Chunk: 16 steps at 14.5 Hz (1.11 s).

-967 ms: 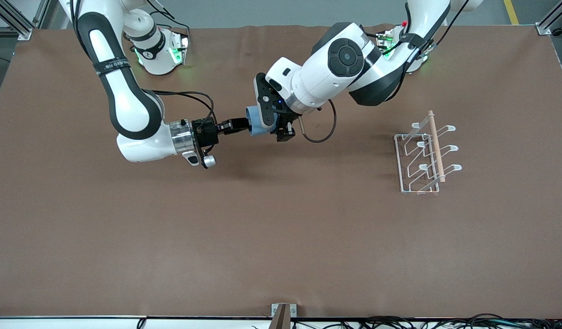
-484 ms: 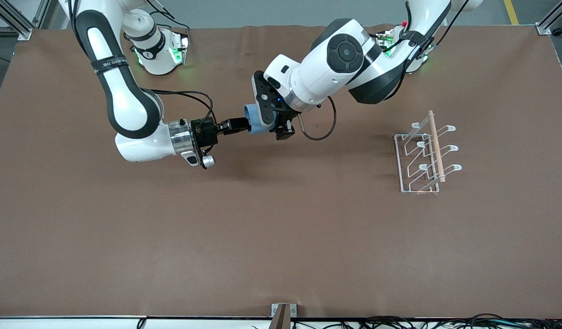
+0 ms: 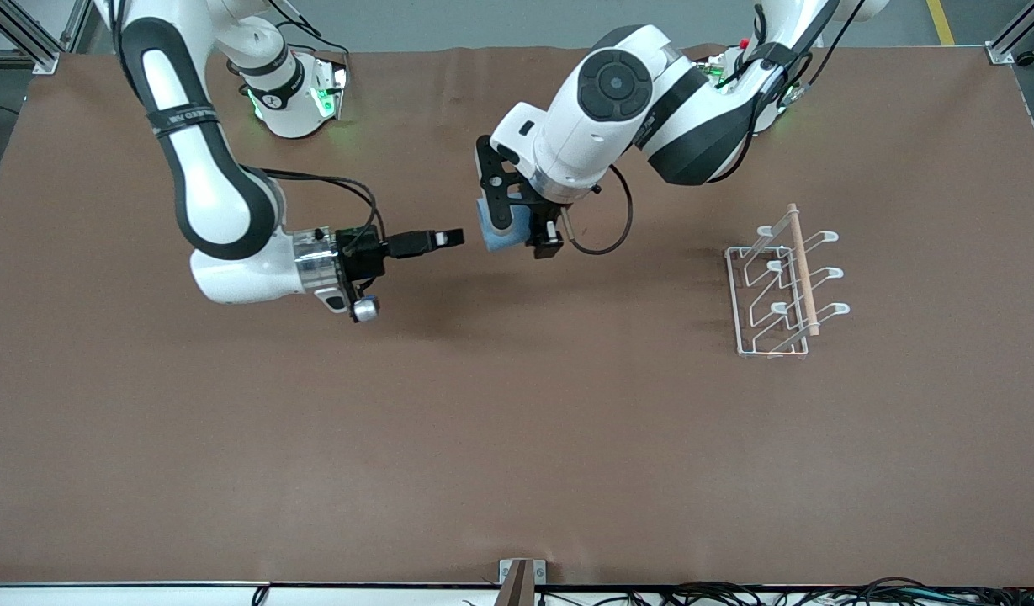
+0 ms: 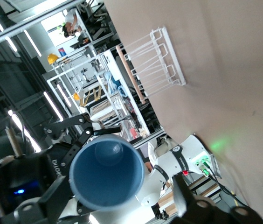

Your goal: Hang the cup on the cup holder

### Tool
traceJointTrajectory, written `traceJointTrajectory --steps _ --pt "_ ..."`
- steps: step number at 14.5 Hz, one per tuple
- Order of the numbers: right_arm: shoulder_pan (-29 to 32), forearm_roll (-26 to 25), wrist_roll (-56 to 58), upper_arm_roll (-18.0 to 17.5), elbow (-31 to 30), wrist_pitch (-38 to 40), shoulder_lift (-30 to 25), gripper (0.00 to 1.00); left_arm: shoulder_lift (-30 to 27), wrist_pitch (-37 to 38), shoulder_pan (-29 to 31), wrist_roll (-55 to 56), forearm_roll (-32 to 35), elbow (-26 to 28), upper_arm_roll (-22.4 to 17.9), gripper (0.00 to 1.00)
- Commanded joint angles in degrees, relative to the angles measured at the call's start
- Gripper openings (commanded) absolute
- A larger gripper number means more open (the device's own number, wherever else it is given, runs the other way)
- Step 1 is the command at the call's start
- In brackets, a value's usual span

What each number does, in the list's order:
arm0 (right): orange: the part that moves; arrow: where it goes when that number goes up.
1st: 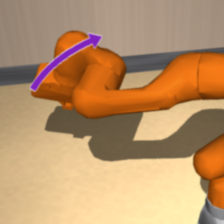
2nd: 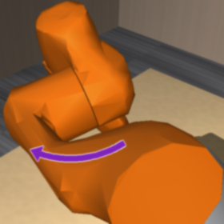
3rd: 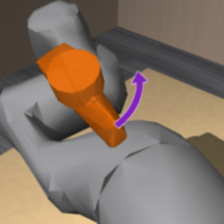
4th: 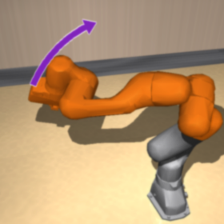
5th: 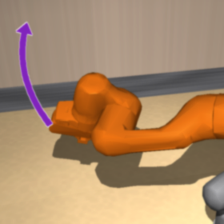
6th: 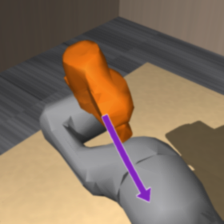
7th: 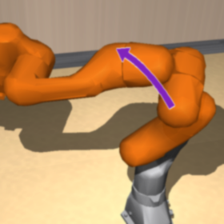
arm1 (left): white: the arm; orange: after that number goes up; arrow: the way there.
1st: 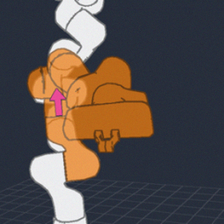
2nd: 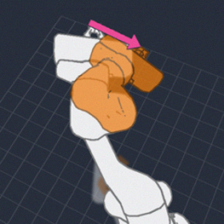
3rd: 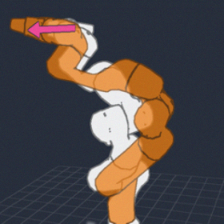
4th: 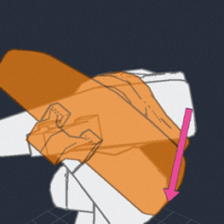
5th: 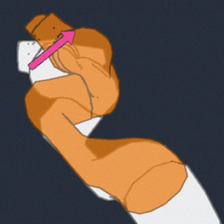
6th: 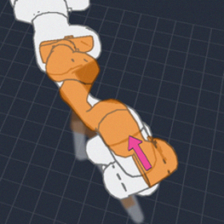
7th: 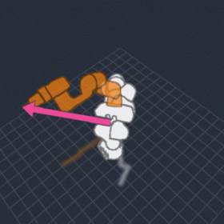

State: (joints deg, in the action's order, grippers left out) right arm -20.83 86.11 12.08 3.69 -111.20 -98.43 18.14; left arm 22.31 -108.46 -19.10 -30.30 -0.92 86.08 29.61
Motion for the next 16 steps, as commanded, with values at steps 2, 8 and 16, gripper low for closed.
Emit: traceJointTrajectory --steps 2,8,16 --pt "5.87 -12.67 -8.37 -0.27 4.22 0.00 -1.36 1.00 -2.36 12.54 -0.06 5.51 9.60 -0.39 -0.26 0.18" --pt "13.00 -40.80 -10.41 4.47 8.79 0.25 -2.06 1.00 -1.75 28.73 -1.21 -3.34 30.60 -0.30 0.36 0.00" --pt "13.27 -77.61 -12.43 10.62 11.53 -7.38 -3.81 1.00 -1.39 35.52 4.59 -11.87 53.01 7.86 -0.17 0.00"
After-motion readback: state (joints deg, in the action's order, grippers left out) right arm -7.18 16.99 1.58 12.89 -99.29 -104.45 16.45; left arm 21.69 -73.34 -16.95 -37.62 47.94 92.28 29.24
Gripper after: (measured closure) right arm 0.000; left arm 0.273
